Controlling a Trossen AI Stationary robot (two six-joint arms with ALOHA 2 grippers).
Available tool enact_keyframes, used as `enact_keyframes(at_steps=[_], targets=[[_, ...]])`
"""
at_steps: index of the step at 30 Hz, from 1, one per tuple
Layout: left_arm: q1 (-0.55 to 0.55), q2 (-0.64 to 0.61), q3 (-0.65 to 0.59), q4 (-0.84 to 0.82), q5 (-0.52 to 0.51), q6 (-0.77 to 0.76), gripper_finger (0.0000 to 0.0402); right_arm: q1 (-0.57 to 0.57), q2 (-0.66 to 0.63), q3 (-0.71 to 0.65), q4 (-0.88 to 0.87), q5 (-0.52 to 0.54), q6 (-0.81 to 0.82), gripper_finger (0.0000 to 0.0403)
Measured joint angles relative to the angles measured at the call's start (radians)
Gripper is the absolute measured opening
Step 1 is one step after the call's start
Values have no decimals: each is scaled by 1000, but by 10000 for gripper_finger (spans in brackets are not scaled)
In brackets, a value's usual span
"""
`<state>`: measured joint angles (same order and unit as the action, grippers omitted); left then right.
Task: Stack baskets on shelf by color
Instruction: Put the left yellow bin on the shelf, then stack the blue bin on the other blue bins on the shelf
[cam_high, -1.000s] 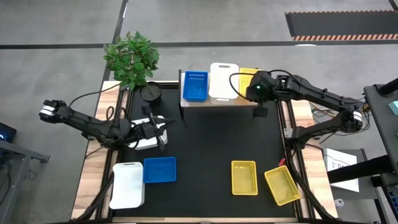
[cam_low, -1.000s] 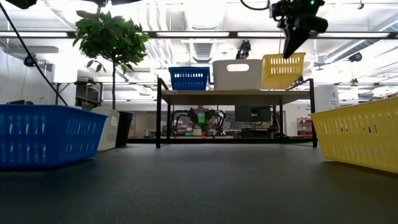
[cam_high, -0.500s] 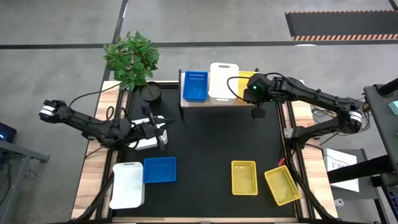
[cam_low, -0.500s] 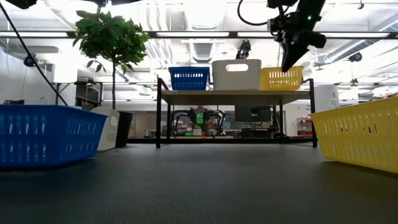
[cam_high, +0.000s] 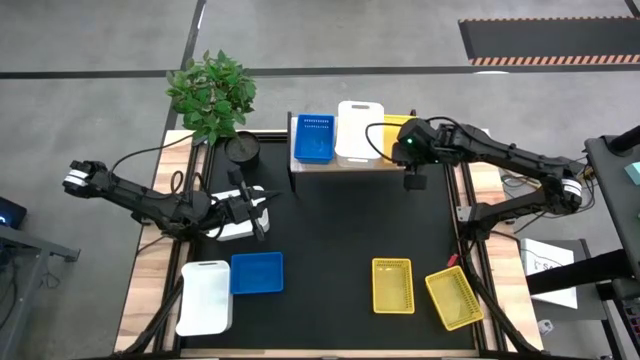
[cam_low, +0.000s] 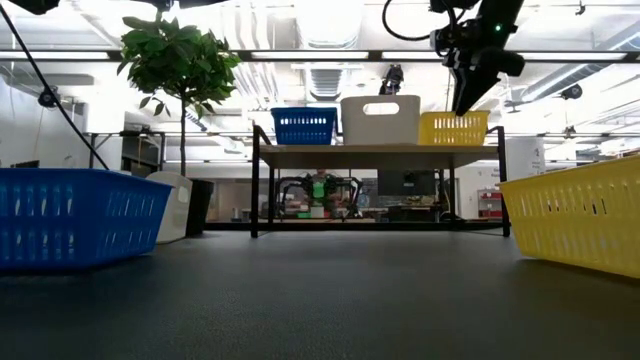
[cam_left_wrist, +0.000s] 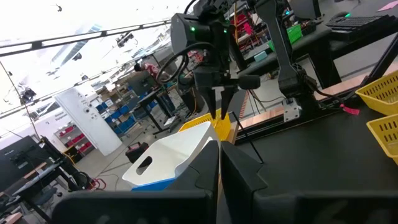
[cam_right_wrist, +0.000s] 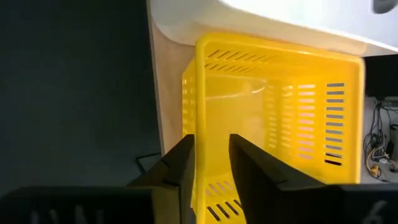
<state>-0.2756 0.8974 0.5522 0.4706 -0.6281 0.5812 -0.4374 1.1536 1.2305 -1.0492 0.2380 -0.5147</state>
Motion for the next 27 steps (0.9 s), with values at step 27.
enact_keyframes(at_steps=[27], targets=[[-20, 121, -10, 11, 179, -513, 0, 315, -246, -237, 452, -359, 143, 96]])
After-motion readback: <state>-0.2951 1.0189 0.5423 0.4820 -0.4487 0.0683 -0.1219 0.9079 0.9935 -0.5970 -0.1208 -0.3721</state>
